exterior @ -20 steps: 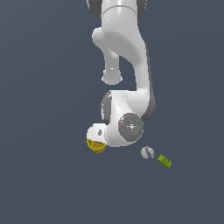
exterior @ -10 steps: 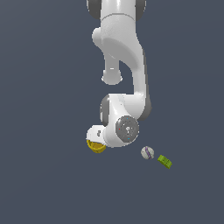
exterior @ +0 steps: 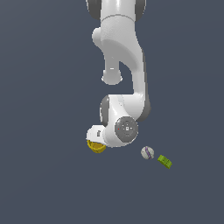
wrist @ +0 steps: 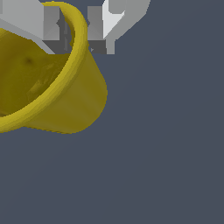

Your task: Pick up a designated object from a clutter of objects.

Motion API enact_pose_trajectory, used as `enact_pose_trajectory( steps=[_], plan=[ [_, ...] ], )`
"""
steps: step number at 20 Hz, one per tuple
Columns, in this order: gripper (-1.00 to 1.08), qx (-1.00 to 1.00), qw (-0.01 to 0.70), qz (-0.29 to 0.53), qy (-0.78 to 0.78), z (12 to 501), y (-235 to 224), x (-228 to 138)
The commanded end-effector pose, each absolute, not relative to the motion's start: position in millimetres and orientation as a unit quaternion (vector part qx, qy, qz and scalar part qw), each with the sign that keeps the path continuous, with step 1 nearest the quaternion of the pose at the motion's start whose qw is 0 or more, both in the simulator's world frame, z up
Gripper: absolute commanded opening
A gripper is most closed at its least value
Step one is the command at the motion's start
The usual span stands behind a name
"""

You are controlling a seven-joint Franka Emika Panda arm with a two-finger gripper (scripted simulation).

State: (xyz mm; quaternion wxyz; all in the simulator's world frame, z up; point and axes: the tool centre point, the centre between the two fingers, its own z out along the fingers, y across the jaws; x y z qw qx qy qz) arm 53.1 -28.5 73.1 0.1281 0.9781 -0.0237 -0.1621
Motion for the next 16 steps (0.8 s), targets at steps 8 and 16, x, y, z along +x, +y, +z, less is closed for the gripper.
enact_pose_trajectory(
  steps=[8,16],
  plan=[
    [-1.00,0.978,0.128,-0.162,-0.024,78,-29,51],
    [-1.00,0.978,0.128,-0.162,-0.024,111,-29,36]
  ],
)
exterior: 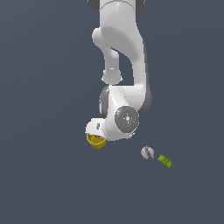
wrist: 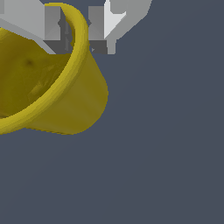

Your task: Pick up a designated object from a clutter of objects.

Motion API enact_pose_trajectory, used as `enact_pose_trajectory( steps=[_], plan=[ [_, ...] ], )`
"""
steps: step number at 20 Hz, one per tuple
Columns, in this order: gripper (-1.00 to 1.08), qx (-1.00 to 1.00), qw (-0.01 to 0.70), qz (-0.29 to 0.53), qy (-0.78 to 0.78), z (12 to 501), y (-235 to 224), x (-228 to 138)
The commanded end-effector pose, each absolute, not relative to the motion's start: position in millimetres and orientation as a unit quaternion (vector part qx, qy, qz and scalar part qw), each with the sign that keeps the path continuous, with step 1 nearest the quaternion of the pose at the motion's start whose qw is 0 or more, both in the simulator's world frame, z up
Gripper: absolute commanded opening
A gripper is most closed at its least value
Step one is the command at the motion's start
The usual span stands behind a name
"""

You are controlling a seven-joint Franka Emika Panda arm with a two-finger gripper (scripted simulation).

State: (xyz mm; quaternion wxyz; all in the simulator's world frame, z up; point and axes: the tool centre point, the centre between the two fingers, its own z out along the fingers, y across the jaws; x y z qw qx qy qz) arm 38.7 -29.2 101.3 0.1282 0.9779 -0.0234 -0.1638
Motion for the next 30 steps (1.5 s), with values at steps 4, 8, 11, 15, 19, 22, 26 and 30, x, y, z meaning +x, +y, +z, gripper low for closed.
enact_pose_trajectory(
  steps=[4,8,11,15,19,22,26,30],
  plan=[
    [-1.00,0.978,0.128,-0.162,-0.024,139,-30,24],
    [-1.00,0.978,0.128,-0.162,-0.024,175,-31,8],
    [-1.00,0.978,0.128,-0.162,-0.024,204,-32,-5],
    [-1.00,0.978,0.128,-0.162,-0.024,245,-33,-22],
    [-1.00,0.978,0.128,-0.162,-0.024,289,-34,-40],
    [-1.00,0.978,0.128,-0.162,-0.024,319,-35,-53],
    [-1.00,0.978,0.128,-0.162,-0.024,354,-36,-66],
    [-1.00,0.978,0.128,-0.162,-0.024,382,-37,-77]
  ],
)
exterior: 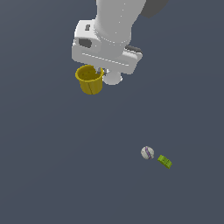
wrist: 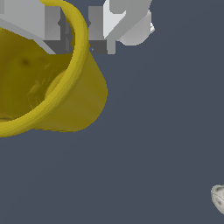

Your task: Pick up a designated object from a clutter of objects.

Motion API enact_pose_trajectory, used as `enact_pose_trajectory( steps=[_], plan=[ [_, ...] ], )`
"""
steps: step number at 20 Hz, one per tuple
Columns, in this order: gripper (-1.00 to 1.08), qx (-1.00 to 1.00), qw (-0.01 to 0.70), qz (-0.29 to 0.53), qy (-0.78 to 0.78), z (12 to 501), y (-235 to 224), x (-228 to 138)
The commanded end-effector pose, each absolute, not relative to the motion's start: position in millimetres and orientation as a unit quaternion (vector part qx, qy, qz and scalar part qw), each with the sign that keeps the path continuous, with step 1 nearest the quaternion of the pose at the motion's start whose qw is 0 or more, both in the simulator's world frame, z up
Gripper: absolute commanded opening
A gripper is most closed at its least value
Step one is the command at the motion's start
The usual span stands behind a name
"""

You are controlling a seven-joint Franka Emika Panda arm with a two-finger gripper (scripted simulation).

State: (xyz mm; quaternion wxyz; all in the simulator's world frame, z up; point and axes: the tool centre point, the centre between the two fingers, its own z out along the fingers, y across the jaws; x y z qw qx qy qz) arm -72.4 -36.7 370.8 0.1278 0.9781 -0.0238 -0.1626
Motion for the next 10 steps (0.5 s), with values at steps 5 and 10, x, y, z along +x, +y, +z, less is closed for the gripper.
enact_pose_trajectory(
  steps=[5,10],
  plan=[
    [-1.00,0.978,0.128,-0.162,-0.024,403,-37,-83],
    [-1.00,0.978,0.128,-0.162,-0.024,409,-38,-85]
  ],
)
